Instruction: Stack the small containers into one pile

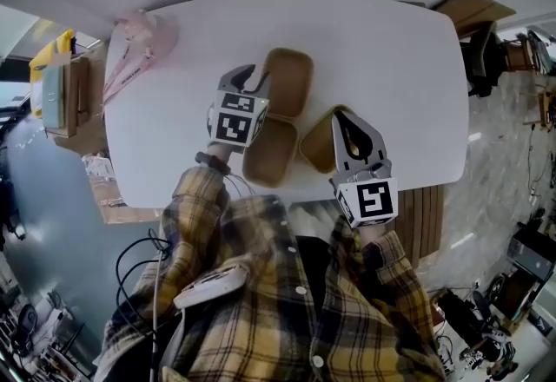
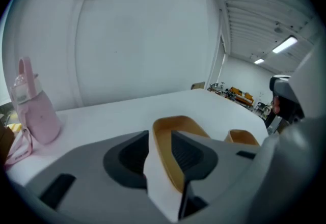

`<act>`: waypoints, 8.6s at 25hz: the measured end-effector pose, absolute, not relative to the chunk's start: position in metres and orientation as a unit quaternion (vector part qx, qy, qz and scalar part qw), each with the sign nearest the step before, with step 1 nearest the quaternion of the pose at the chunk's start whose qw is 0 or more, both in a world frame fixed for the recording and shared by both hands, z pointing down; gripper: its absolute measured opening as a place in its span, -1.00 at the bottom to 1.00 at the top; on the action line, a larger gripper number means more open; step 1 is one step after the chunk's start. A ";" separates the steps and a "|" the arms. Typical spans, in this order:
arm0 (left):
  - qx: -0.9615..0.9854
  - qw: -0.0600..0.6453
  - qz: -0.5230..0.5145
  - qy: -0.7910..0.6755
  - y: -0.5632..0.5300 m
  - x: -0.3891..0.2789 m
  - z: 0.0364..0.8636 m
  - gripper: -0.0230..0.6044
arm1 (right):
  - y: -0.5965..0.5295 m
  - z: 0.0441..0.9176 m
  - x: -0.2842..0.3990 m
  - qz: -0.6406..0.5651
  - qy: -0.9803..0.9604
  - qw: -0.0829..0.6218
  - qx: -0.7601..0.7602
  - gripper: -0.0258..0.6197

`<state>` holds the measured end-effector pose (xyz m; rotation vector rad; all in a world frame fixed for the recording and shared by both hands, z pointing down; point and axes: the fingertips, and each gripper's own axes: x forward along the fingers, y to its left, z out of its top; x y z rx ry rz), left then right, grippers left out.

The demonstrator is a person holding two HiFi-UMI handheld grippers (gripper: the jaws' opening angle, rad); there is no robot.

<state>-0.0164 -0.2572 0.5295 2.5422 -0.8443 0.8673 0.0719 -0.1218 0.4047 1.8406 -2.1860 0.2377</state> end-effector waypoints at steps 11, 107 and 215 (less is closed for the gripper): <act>0.870 0.213 0.355 -0.266 -0.259 -0.006 0.574 -0.56 | -0.114 0.416 0.078 0.101 -0.740 0.147 0.649 -0.87; 0.838 0.154 0.317 -0.416 -0.115 -0.102 0.588 -0.83 | -0.111 0.407 0.071 0.072 -0.835 0.132 0.530 -0.87; 0.832 0.064 0.524 -0.173 -0.111 0.073 0.580 -0.64 | -0.025 0.425 0.199 0.124 -0.710 0.131 0.681 -0.87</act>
